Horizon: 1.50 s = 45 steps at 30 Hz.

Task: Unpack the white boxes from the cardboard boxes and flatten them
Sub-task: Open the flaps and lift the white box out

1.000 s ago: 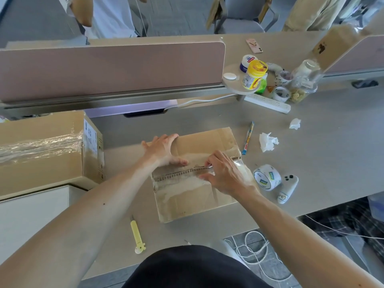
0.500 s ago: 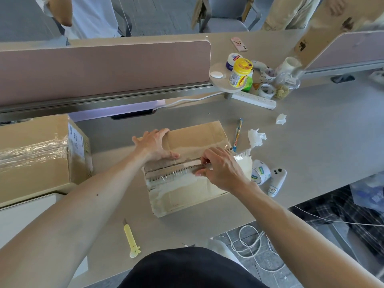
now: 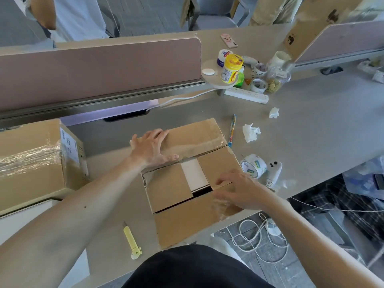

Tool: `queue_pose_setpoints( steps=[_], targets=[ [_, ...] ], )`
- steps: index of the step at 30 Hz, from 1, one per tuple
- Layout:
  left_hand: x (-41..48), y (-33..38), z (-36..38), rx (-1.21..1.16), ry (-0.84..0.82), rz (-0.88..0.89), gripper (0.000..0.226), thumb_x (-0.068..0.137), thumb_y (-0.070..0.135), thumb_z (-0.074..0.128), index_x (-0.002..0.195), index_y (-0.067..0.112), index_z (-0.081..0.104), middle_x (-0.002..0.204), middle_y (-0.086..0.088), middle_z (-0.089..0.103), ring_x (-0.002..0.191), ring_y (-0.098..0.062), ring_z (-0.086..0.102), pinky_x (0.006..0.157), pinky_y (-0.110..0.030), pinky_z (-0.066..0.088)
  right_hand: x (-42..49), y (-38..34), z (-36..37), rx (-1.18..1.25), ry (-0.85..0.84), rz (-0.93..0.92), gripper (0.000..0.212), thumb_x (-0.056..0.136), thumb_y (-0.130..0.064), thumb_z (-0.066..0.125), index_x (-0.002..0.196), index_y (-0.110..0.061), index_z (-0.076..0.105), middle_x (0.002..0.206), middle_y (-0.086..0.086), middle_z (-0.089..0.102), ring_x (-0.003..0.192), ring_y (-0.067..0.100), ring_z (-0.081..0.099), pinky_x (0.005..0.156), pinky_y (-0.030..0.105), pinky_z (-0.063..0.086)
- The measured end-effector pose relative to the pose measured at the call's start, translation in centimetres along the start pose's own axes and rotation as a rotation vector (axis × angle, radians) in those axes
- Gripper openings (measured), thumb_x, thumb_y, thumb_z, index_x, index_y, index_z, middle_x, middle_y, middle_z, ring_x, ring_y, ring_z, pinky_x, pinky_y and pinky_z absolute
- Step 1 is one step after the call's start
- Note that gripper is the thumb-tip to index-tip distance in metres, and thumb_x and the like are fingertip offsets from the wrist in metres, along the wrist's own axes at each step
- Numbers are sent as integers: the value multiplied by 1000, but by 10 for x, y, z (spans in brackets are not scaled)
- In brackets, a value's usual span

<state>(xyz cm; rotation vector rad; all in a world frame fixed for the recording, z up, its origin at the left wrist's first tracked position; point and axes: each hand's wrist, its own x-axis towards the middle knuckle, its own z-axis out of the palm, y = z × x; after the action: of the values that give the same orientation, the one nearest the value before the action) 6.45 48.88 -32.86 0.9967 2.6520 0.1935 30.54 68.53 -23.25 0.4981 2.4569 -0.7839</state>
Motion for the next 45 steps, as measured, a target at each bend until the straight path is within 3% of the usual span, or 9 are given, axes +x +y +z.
queue_pose_setpoints(
  steps=[5,8,12,20,26,32,36,42,45],
  targets=[
    [2,12,-1,67,-121,-20,145,41,105,43,156,26,2,165,1,8,149,-34,12,112,-68,14,30,24,34,-50,156,87,70,85,-59,58,145,-33,34,156,2,20,145,28,20,117,45,21],
    [4,16,-4,91,-105,-18,142,44,103,43,156,24,7,164,-1,15,147,-36,18,111,-68,19,48,25,45,-131,248,112,84,80,-69,54,150,-32,24,160,4,8,148,27,1,119,47,10],
    [6,16,-8,105,-79,16,133,54,95,52,156,18,15,161,-4,25,141,-34,32,110,-61,29,64,25,52,-159,312,130,93,77,-72,57,152,-36,16,162,2,-3,148,25,-10,117,53,7],
    [16,10,-21,82,-106,76,130,51,92,53,153,15,28,145,-1,49,127,-27,52,99,-47,47,72,28,53,-173,334,131,99,73,-79,55,153,-41,9,163,-1,-9,148,23,-14,116,56,11],
    [25,9,-33,55,-134,119,99,47,84,60,123,20,52,118,3,65,103,-25,61,85,-41,52,73,30,54,-160,342,138,99,73,-79,54,153,-41,10,163,-3,-10,149,23,-14,116,56,9],
    [29,12,-47,25,-208,92,90,52,74,69,124,20,56,109,1,69,96,-26,63,84,-39,54,73,31,55,-131,359,144,99,71,-79,56,152,-42,13,163,-4,-7,149,23,-12,116,52,8],
    [30,13,-57,-15,-279,96,69,52,69,72,105,28,57,90,9,65,84,-21,62,76,-37,54,73,31,55,-128,361,147,99,70,-80,55,152,-43,14,164,-3,-7,149,23,-12,116,51,8],
    [30,19,-69,-17,-358,94,56,56,60,70,103,31,59,90,9,67,85,-20,64,75,-35,54,72,33,55,-117,347,154,98,72,-80,55,152,-44,12,164,-4,-8,150,24,-12,117,53,6],
    [35,14,-83,-241,-302,106,63,54,57,54,103,24,73,97,4,74,86,-19,66,78,-39,56,72,32,55,-127,344,142,98,72,-80,55,152,-46,10,164,-3,-8,149,24,-12,116,53,7]
  ],
)
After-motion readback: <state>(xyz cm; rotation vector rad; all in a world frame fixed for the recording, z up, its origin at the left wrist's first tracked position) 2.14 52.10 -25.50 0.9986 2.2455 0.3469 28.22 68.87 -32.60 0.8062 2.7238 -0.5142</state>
